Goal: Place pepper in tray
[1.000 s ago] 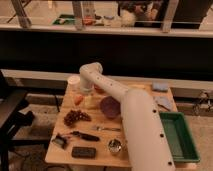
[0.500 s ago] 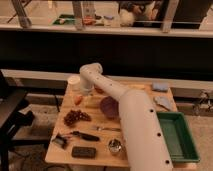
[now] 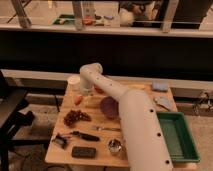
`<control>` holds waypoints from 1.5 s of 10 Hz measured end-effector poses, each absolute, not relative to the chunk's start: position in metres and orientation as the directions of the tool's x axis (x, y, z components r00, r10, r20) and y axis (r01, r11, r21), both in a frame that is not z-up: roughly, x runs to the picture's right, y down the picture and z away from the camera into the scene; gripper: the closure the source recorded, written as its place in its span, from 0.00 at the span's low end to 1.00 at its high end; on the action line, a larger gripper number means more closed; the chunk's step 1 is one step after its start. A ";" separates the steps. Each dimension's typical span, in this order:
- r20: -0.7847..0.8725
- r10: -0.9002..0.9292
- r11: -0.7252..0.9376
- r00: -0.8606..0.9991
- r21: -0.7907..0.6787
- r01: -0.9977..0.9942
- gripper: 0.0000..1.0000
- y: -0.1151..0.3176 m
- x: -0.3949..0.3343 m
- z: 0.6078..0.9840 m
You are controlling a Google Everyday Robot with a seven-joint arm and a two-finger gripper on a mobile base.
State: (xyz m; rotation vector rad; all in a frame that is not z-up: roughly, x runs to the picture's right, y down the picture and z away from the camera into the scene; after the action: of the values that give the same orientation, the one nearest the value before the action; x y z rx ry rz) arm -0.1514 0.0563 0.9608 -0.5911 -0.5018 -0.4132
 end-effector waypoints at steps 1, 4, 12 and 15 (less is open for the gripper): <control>0.554 -0.223 0.756 0.802 -0.421 0.501 0.34 0.056 -0.152 0.961; 0.554 -0.223 0.756 0.802 -0.421 0.501 0.34 0.056 -0.152 0.961; 0.555 -0.223 0.756 0.802 -0.421 0.502 0.34 0.057 -0.152 0.961; 0.554 -0.210 0.749 0.806 -0.438 0.497 0.52 0.059 -0.149 0.970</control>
State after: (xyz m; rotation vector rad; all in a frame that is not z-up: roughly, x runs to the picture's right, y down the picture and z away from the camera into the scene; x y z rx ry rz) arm -0.1487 0.0587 0.9700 -0.6100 -0.5015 -0.4046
